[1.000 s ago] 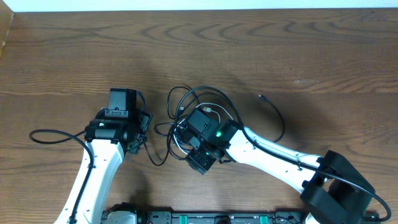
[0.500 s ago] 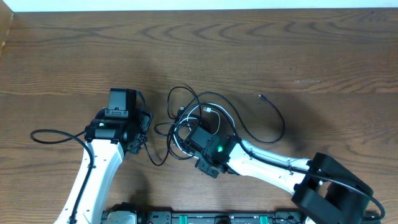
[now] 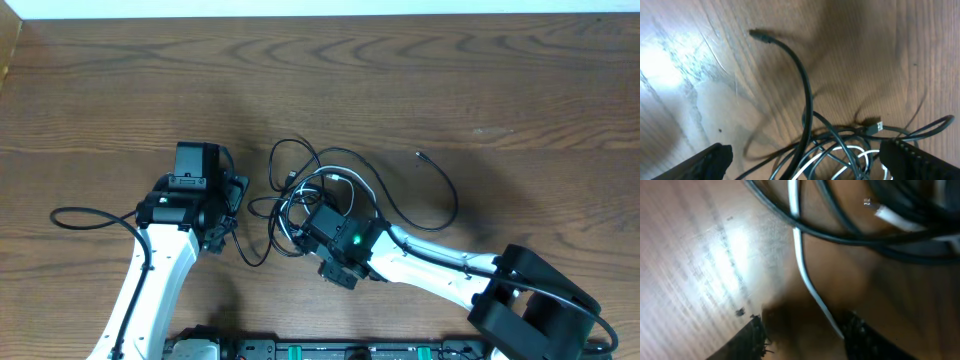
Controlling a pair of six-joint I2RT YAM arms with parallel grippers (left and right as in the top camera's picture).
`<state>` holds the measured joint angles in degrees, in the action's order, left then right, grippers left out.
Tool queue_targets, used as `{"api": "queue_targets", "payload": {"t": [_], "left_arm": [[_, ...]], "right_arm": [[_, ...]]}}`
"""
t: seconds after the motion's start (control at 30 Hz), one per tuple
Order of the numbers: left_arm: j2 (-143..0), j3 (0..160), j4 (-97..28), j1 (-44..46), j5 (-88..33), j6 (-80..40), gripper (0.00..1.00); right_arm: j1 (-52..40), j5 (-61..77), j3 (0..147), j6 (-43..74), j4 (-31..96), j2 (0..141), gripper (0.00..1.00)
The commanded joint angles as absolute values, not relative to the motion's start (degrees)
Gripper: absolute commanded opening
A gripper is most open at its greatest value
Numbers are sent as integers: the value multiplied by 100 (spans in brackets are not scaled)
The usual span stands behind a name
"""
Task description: Untangle cables
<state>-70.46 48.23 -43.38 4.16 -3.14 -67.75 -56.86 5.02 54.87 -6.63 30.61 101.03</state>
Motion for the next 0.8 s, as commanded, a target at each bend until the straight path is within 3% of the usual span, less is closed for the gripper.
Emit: {"api": "queue_targets", "payload": {"t": [0.0, 0.13, 0.2, 0.67, 0.77], "left_arm": [[-7085, 4823, -4368, 395, -609, -6777, 99], [-7085, 4821, -4370, 397, -893, -6775, 100], [-7085, 4821, -4370, 414, -998, -6777, 100], [-7944, 4816, -3321, 1393, -1004, -6783, 99], [-8453, 4818, -2965, 1592, -1007, -6783, 92]], "right_arm": [[-5660, 840, 5430, -801, 3107, 10252, 35], [-5649, 838, 5430, -801, 3089, 10488, 9], [-5623, 836, 5430, -799, 3105, 10497, 2], [-4799, 832, 5430, -34, 3955, 10490, 1], [-4407, 829, 5430, 290, 4195, 10490, 1]]}}
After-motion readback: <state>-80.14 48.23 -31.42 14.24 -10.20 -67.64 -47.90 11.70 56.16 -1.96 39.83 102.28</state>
